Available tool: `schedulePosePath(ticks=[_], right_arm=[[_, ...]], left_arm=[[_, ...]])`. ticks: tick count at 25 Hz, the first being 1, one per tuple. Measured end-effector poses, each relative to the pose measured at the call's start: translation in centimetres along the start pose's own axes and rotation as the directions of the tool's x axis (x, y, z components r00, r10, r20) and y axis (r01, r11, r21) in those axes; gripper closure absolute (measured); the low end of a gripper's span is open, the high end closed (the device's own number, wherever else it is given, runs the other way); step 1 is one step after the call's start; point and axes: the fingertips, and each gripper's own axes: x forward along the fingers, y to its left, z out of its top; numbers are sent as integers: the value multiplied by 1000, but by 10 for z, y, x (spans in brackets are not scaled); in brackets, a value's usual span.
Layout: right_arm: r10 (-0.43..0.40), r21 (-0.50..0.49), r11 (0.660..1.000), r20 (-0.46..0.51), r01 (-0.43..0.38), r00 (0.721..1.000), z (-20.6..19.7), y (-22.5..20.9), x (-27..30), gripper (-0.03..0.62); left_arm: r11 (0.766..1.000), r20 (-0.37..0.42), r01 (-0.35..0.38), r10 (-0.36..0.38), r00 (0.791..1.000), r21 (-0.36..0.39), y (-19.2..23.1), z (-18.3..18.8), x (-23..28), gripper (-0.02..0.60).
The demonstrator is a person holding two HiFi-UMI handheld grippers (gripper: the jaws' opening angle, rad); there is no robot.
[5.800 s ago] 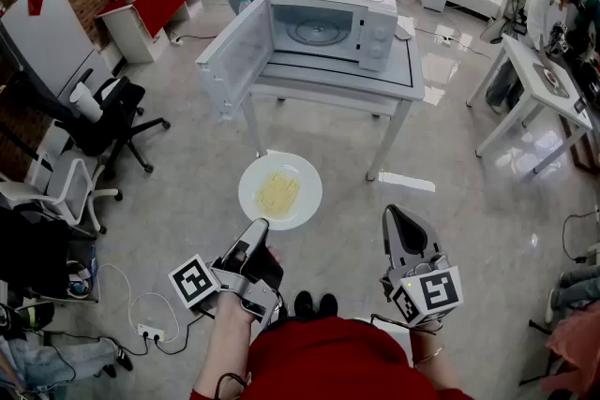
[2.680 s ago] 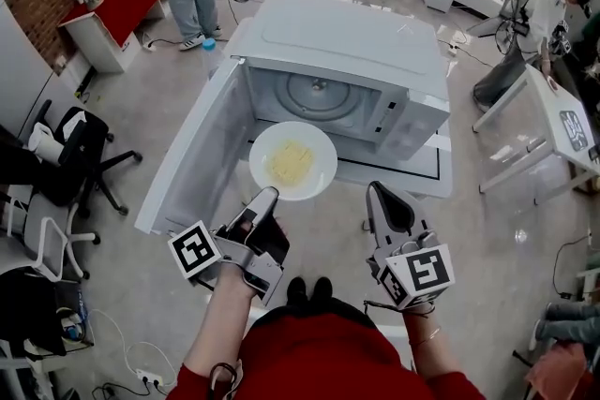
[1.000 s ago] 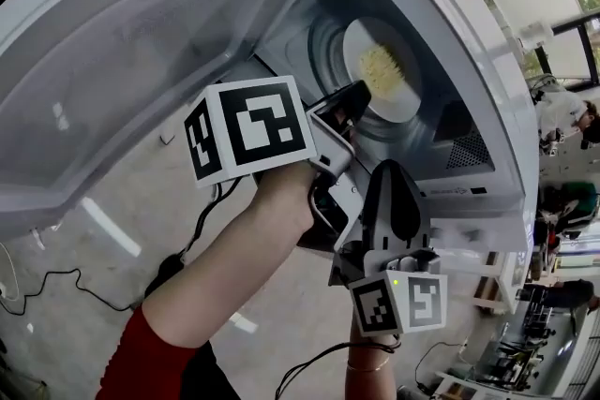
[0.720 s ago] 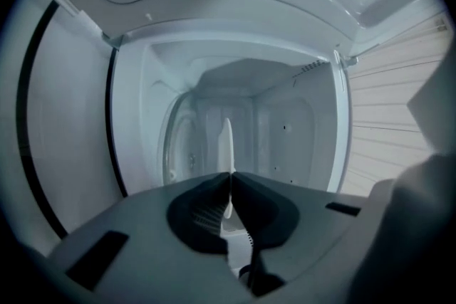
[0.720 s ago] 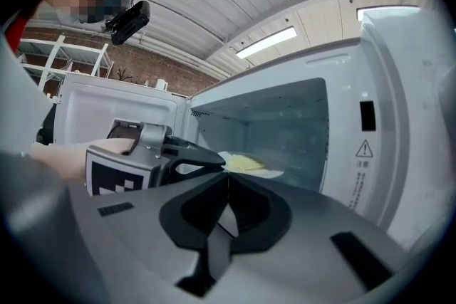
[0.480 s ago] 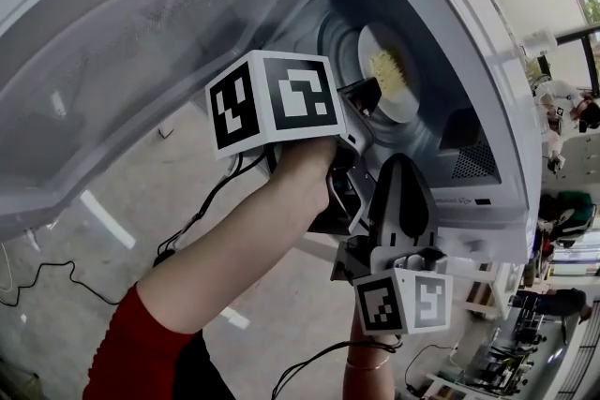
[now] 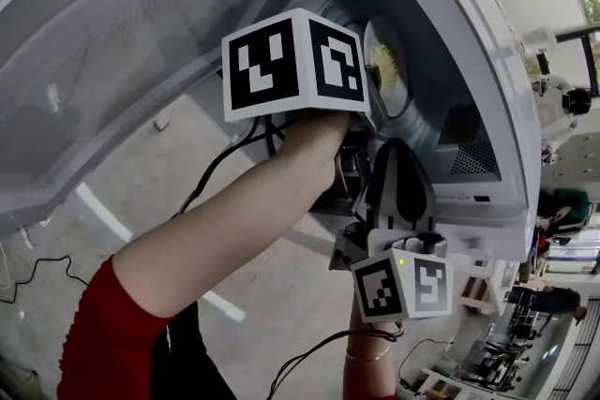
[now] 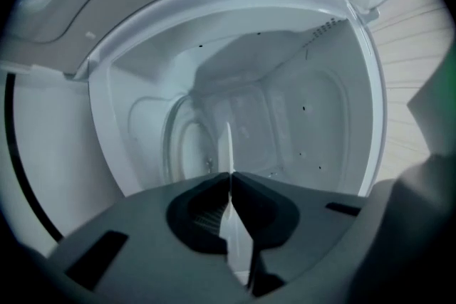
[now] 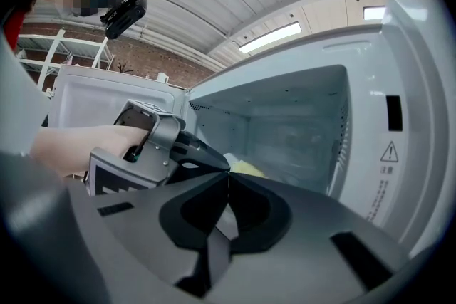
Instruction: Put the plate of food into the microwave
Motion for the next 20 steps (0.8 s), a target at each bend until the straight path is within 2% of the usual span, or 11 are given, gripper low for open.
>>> schedulePosePath(ticks=[6, 10, 15, 20], right_arm=[[-8, 10, 1000, -6, 8, 1000, 1, -10, 0, 579], [-2, 30, 1000, -19, 3, 1000, -7, -13, -1, 579], [4, 44, 999, -37, -2, 999, -15, -11, -1, 579], [-3, 66, 998, -43, 5, 999, -15, -11, -1, 579]], left_arm=[[989, -47, -96, 102, 994, 116, 6, 0, 5, 561], [980, -83, -130, 144, 986, 151, 9, 0, 7, 561], [953, -93, -161, 191, 977, 257, 10, 3, 3, 555], [911, -100, -200, 251, 963, 359, 11, 6, 3, 538]])
